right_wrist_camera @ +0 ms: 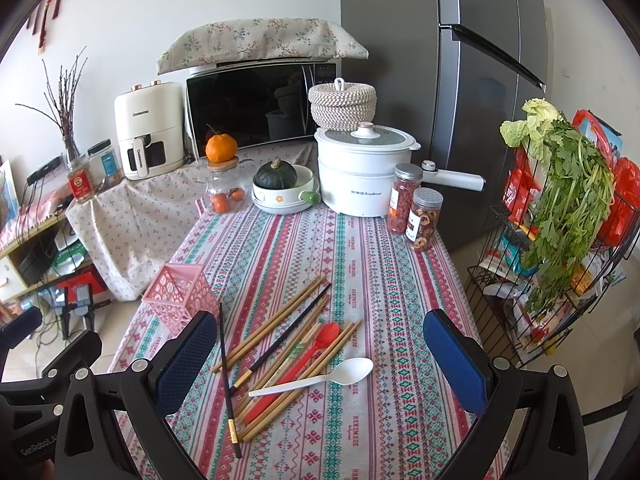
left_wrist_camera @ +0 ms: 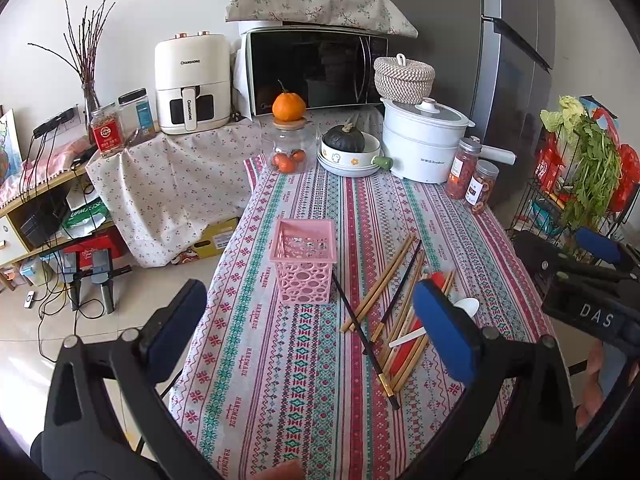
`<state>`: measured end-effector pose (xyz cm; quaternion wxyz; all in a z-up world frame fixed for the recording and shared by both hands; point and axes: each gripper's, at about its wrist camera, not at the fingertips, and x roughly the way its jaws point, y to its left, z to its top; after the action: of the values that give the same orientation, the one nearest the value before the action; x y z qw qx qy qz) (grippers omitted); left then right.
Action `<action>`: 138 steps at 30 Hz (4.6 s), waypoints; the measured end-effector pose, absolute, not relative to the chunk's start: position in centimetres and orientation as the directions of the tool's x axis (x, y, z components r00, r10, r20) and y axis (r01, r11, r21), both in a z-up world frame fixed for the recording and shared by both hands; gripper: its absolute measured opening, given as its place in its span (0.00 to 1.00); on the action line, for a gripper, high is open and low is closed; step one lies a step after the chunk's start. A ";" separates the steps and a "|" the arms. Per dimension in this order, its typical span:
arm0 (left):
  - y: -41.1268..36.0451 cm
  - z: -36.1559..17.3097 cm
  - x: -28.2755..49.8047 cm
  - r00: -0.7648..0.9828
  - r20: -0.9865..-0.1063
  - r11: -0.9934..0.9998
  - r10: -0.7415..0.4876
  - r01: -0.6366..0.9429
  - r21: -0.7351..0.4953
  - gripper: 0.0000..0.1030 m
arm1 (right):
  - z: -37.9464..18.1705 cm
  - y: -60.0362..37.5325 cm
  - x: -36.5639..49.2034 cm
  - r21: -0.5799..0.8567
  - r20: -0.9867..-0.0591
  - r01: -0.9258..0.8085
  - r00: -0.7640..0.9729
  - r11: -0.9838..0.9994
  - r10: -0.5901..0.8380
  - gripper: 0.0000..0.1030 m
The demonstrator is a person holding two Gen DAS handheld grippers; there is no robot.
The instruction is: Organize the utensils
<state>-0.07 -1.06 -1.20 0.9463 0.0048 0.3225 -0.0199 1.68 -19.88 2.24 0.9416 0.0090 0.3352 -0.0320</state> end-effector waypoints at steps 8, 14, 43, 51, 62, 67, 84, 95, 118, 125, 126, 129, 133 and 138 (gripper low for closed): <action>-1.1 -1.3 -0.1 0.789 -0.614 0.999 -0.036 0.045 -0.001 1.00 | 2.2 -19.9 1.7 -0.005 -0.633 0.066 0.772 0.998 -0.054 1.00; -0.9 -1.4 -0.1 0.791 -0.610 0.999 -0.034 0.041 -0.003 1.00 | 2.2 -19.9 1.7 -0.005 -0.633 0.067 0.772 0.998 -0.055 1.00; -4.4 -0.5 8.0 0.640 -0.735 0.955 -0.224 0.295 -0.034 0.99 | 0.4 -26.4 9.5 0.072 -0.789 0.191 0.611 0.979 -0.061 1.00; -10.1 -5.3 14.4 0.441 -0.852 0.912 -0.280 0.400 -0.093 0.82 | -5.1 -30.6 12.4 0.174 -0.870 0.249 0.492 0.953 0.030 1.00; -13.1 -14.0 22.9 0.208 -0.942 0.928 -0.264 0.322 -0.189 0.21 | -10.4 -33.2 15.3 0.188 -0.929 0.264 0.362 0.946 0.084 1.00; -13.7 -15.9 24.2 0.176 -0.955 0.932 -0.239 0.317 -0.175 0.14 | -10.5 -33.2 15.8 0.206 -0.929 0.252 0.354 0.945 0.108 1.00; -15.3 -15.5 24.0 0.266 -0.943 0.932 -0.201 0.349 -0.100 0.09 | -12.0 -33.0 16.7 0.221 -0.940 0.252 0.314 0.942 0.137 1.00; -8.7 -5.3 17.0 0.491 -0.779 0.886 -0.390 0.430 -0.173 0.07 | -14.1 -32.5 15.8 0.312 -0.934 0.245 0.258 0.918 0.248 0.99; -0.1 -0.8 10.1 0.649 -0.581 0.865 -0.491 0.440 -0.240 0.07 | -17.1 -32.2 11.7 0.527 -0.824 0.395 0.453 0.752 0.340 0.07; 2.6 2.4 8.5 0.738 -0.469 0.874 -0.485 0.420 -0.245 0.07 | -10.0 -29.3 11.2 0.477 -0.766 0.269 0.594 0.837 0.247 0.06; 3.0 2.8 8.4 0.752 -0.453 0.878 -0.478 0.413 -0.241 0.07 | -8.8 -28.8 11.1 0.461 -0.752 0.249 0.619 0.852 0.227 0.06; 3.9 3.7 8.2 0.796 -0.412 0.896 -0.444 0.386 -0.219 0.07 | -5.4 -27.3 10.7 0.411 -0.703 0.191 0.689 0.891 0.176 0.06; 4.7 3.9 9.2 0.822 -0.399 0.913 -0.406 0.345 -0.218 0.07 | -1.2 -25.3 10.1 0.365 -0.618 0.112 0.771 0.924 0.150 0.06; 5.6 2.6 11.6 0.819 -0.446 0.931 -0.362 0.290 -0.222 0.07 | 3.1 -21.4 11.3 0.312 -0.519 -0.007 0.836 0.950 0.176 0.06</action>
<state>11.62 5.65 2.60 0.9509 -0.0721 0.2473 -0.1715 11.28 -21.38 3.05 0.9464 0.1503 0.2819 0.0483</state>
